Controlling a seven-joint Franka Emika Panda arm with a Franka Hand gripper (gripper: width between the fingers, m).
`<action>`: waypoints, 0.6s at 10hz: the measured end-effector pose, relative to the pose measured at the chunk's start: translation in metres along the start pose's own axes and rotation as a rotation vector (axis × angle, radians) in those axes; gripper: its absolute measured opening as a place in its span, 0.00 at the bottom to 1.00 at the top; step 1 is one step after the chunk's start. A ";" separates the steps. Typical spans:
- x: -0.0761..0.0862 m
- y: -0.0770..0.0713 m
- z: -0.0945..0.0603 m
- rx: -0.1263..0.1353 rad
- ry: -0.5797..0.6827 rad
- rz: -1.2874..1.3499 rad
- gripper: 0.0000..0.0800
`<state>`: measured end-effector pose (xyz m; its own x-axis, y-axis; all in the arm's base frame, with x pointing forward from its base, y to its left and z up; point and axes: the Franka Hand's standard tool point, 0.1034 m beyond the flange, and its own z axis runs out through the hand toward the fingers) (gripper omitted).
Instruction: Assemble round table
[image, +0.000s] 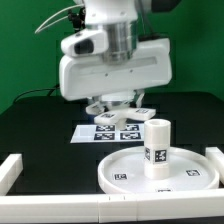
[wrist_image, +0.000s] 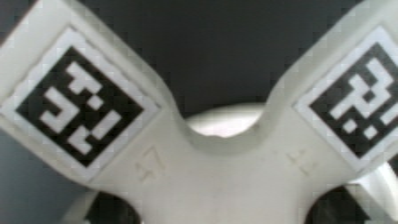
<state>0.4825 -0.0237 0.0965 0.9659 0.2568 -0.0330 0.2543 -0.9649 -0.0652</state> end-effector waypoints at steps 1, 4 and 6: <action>-0.004 0.000 0.004 0.001 -0.007 0.002 0.56; -0.005 0.000 0.005 0.002 -0.009 0.002 0.56; 0.013 -0.006 -0.016 0.023 -0.032 -0.012 0.56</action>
Offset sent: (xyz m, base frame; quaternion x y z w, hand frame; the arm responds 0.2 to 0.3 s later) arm 0.0000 0.0000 0.0000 0.0000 0.0000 0.0000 1.0000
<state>0.4948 -0.0152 0.1127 0.9607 0.2700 -0.0645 0.2640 -0.9604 -0.0889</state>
